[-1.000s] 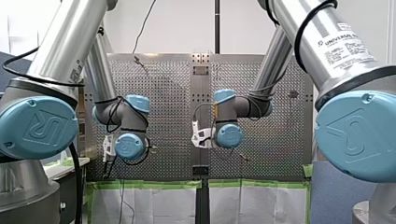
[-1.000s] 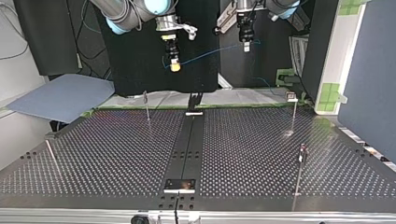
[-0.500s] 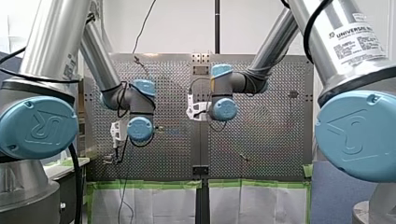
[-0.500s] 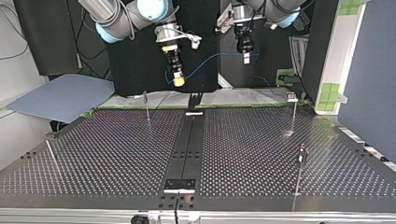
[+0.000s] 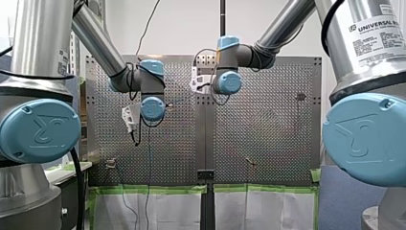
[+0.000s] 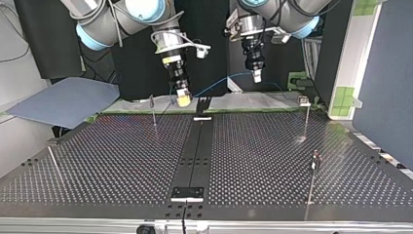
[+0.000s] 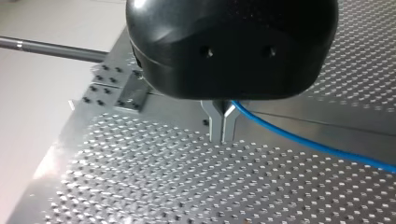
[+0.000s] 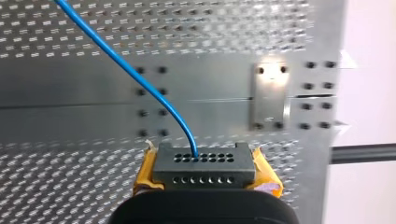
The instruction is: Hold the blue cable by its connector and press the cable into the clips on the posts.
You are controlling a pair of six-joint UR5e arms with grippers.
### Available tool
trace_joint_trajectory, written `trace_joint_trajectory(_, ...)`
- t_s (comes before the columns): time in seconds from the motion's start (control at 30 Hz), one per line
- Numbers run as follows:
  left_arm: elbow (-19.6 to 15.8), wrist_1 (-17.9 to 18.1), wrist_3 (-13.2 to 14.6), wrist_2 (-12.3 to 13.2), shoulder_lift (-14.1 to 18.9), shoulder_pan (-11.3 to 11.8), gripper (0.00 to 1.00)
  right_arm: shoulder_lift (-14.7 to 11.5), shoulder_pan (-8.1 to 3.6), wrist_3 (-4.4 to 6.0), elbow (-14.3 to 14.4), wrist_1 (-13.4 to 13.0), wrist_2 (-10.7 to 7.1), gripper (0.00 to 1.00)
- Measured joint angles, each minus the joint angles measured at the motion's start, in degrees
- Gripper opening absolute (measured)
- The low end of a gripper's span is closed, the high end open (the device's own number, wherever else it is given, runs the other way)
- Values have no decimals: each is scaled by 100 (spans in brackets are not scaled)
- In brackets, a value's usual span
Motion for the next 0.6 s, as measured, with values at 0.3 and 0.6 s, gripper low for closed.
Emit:
trace_joint_trajectory(0.3,230,-451,-37,-18,451,118,0,-359,23,41,-317,464,-101,1)
trace_joint_trajectory(0.6,665,-900,-140,-31,900,256,0,-41,76,81,-545,802,-225,1)
